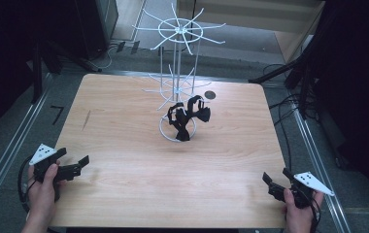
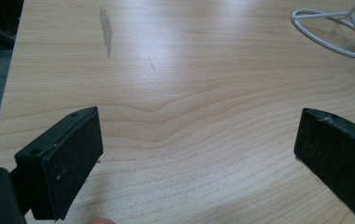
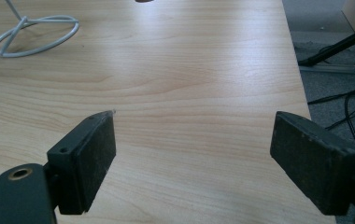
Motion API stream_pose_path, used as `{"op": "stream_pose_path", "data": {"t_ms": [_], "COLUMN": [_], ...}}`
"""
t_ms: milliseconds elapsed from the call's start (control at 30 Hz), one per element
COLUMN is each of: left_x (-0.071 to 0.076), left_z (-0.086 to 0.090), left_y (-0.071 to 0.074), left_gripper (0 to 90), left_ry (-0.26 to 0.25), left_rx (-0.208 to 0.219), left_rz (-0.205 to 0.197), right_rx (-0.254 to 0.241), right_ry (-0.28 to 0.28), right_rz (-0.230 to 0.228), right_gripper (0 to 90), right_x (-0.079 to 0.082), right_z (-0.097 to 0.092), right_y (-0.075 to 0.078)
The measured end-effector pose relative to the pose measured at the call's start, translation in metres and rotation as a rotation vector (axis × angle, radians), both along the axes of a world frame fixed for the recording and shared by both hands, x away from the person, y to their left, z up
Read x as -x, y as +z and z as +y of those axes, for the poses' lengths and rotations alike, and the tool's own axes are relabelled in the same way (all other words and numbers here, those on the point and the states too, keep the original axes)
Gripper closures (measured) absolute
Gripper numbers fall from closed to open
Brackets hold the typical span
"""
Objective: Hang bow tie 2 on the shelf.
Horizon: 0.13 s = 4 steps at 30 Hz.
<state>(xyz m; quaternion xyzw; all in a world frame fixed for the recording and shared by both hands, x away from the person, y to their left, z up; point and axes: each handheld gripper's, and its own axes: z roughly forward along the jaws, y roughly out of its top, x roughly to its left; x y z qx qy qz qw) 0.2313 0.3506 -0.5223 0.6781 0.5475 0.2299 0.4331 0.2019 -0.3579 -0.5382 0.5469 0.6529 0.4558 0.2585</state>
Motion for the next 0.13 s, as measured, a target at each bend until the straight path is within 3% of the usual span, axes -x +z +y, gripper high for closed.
{"op": "stream_pose_path", "data": {"t_ms": [133], "left_x": [-0.0001], "left_z": [-0.0001], "left_y": [-0.0001], "left_gripper": [1.7], "left_ry": [0.002], "left_rx": [0.000], "left_rz": [-0.001], "right_rx": [-0.005], "right_ry": [-0.002], "right_rz": [-0.002], "right_gripper": [15.0], "right_x": [0.0009], "right_z": [-0.0018], "right_y": [-0.0004]}}
